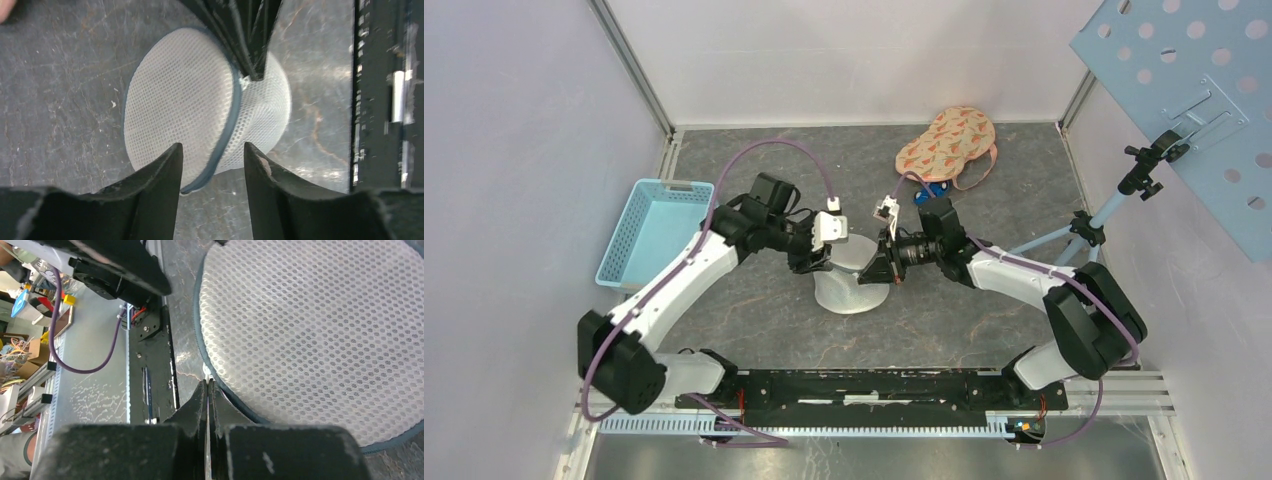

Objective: Unzip the laundry bag and remove the bra
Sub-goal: Unzip the laundry bag at the center of the board.

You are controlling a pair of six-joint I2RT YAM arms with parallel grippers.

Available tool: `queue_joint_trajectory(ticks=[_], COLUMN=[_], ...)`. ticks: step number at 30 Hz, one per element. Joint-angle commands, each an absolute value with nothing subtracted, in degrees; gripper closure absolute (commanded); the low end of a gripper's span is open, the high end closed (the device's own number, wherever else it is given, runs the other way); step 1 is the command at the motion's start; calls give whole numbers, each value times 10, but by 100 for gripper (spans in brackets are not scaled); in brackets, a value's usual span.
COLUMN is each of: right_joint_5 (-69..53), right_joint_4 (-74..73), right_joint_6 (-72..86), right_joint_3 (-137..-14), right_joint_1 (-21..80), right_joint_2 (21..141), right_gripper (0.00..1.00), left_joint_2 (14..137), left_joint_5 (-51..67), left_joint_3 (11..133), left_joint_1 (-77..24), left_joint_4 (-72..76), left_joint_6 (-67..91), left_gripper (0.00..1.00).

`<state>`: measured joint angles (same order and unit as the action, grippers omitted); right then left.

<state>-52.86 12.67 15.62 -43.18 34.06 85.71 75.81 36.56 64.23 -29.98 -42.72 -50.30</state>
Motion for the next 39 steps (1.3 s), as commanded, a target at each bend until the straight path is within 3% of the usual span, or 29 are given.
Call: queue_joint_trajectory(ticks=[1,7,14,21,24,30,39], right_joint_5=[-539,-543,-542,-534,-534,-541,-547], right_joint_4=[172,169,159,133,127,74,43], right_joint_6=[164,163,155,134,130,93,68], right_joint_3=[-440,-454,-464,-471,-465,-461,-442], right_joint_1=[350,369,370,367,358,322,302], right_joint_2=[827,834,830,826,821,806,790], right_gripper=[100,100,100,100,100,100,100], left_joint_2=[686,683,711,722,718,703,699], left_joint_5=[433,428,417,403,378,360,345], left_joint_3=[631,621,614,592,576,556,555], left_joint_1=[-305,-313,-325,-340,-339,-329,-289], left_joint_4=[-426,-377,-368,-378,-383,-385,-336], left_joint_6=[-408,-329,-356,-391,-404,-419,-409], left_gripper=[44,36,39,55,71,95,97])
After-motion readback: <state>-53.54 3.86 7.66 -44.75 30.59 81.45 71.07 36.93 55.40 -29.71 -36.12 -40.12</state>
